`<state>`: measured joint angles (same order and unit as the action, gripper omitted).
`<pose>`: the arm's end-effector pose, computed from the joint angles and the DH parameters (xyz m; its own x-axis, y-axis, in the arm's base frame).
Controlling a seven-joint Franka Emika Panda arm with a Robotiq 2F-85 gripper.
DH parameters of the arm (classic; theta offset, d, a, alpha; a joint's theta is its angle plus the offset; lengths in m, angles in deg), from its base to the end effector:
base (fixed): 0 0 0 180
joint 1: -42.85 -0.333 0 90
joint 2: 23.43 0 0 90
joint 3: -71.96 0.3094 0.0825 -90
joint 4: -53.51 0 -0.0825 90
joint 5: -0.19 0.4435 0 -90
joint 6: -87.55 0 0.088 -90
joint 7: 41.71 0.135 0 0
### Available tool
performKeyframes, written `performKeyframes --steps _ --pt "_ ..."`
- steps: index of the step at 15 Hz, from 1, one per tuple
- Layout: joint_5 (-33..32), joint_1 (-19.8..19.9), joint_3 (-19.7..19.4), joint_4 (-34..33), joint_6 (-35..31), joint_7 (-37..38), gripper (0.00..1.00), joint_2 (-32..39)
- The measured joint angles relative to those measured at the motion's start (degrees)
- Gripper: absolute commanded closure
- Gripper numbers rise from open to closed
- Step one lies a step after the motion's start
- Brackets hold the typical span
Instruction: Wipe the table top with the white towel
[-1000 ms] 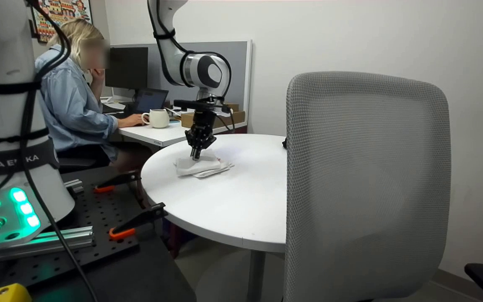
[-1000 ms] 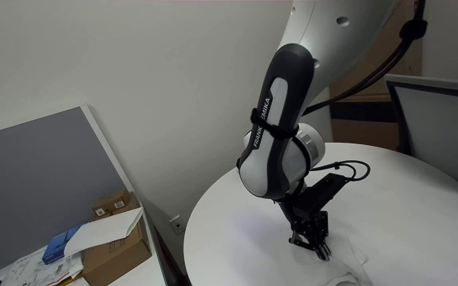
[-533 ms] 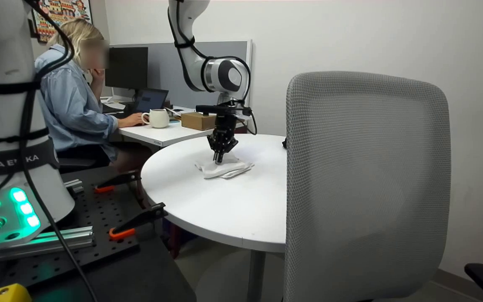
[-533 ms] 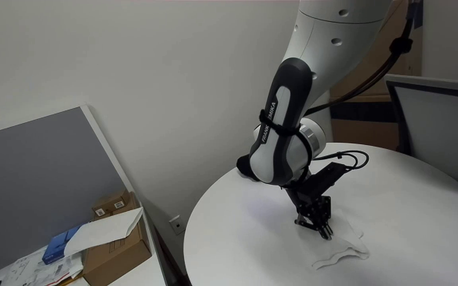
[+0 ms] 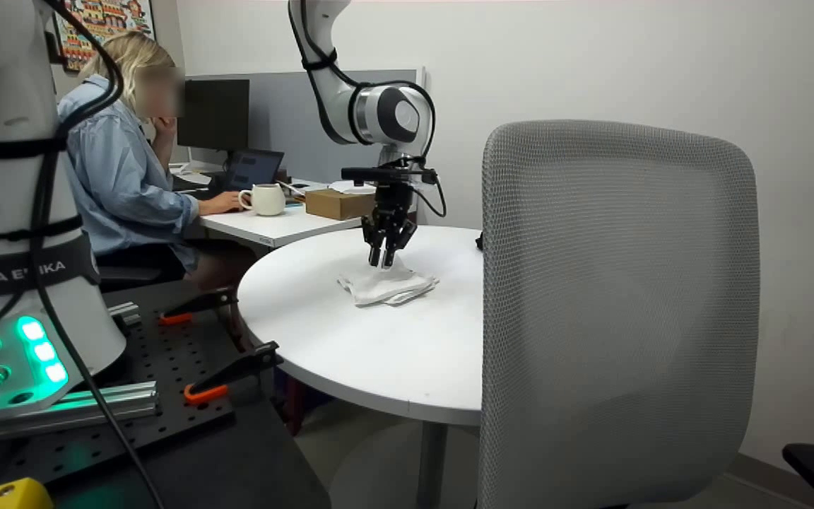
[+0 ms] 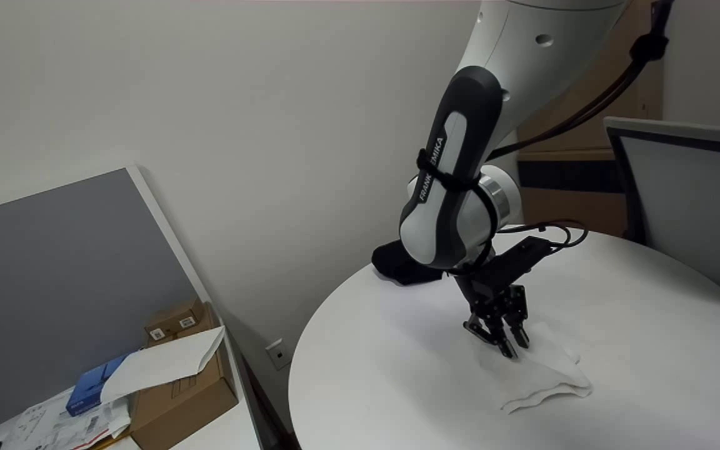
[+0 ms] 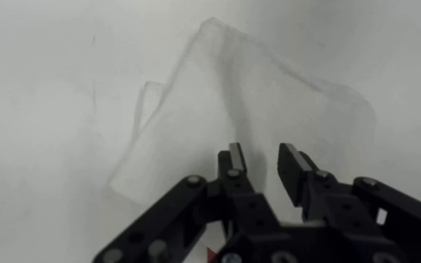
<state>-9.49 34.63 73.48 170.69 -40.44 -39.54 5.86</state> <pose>0.5713 0.0905 0.0828 0.9211 0.2261 -0.3170 0.2672 -0.9592 0.0922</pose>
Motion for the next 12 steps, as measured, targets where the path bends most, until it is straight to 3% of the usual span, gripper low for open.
performKeyframes --steps 5,12 --pt "1.34 -0.57 2.26 3.66 0.22 2.13 0.01 -8.86" --pt "1.38 -2.18 5.24 16.12 7.78 13.08 0.0 -30.34"
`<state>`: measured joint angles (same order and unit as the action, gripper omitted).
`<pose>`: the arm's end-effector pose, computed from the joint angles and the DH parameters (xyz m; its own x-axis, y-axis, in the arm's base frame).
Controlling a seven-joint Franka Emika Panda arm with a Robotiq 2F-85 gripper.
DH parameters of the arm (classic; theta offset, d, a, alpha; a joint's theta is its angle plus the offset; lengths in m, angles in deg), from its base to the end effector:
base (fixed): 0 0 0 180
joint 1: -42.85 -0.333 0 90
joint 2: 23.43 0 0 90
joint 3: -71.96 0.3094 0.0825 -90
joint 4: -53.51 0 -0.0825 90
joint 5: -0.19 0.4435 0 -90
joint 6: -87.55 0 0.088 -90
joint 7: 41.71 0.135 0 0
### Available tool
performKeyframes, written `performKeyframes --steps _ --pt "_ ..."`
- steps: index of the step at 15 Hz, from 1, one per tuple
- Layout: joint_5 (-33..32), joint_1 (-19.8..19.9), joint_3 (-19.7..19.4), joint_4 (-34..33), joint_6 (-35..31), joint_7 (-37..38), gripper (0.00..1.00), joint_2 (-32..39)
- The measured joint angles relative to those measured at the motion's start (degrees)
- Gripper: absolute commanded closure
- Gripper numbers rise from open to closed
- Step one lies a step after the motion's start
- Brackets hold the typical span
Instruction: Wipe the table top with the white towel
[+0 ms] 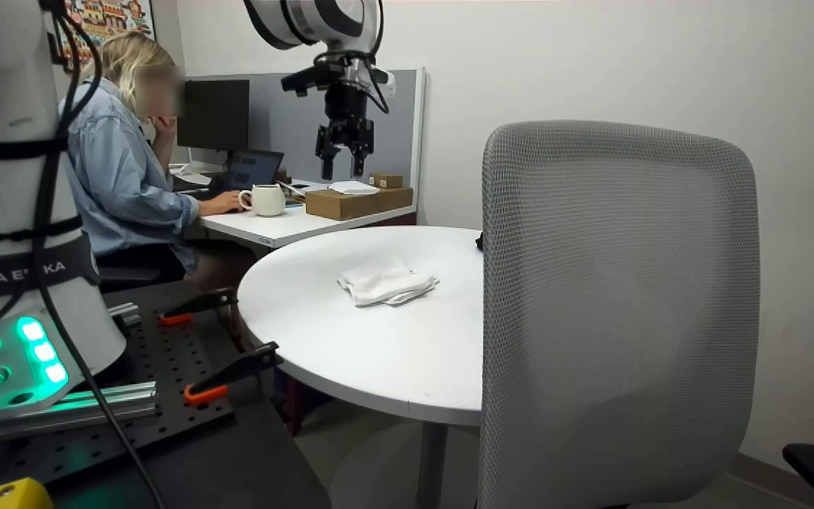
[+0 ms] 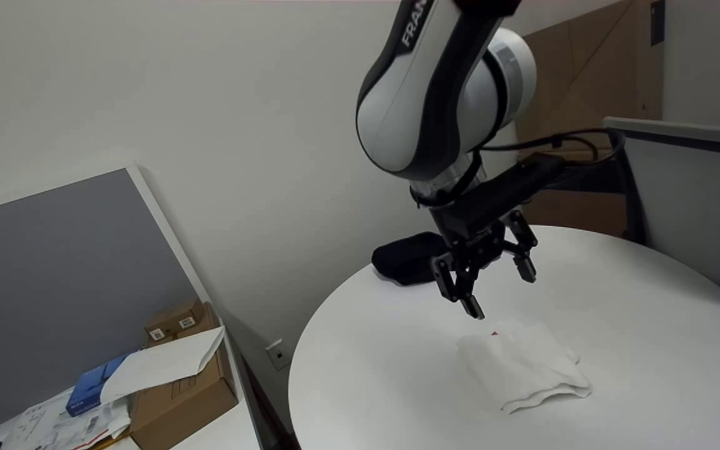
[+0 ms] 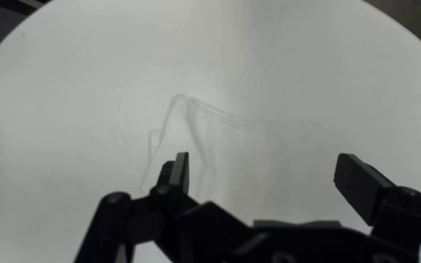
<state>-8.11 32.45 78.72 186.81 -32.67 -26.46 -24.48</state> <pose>0.4990 0.1430 0.2569 0.9789 0.1028 -0.1765 0.1318 -0.9781 0.1611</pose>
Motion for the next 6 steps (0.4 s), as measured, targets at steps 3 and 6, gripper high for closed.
performKeyframes --steps 3,6 --pt "0.39 0.0 1.02 4.07 3.81 3.04 0.0 -8.77" --pt "0.44 0.01 1.07 5.8 3.93 3.46 0.0 -11.03"
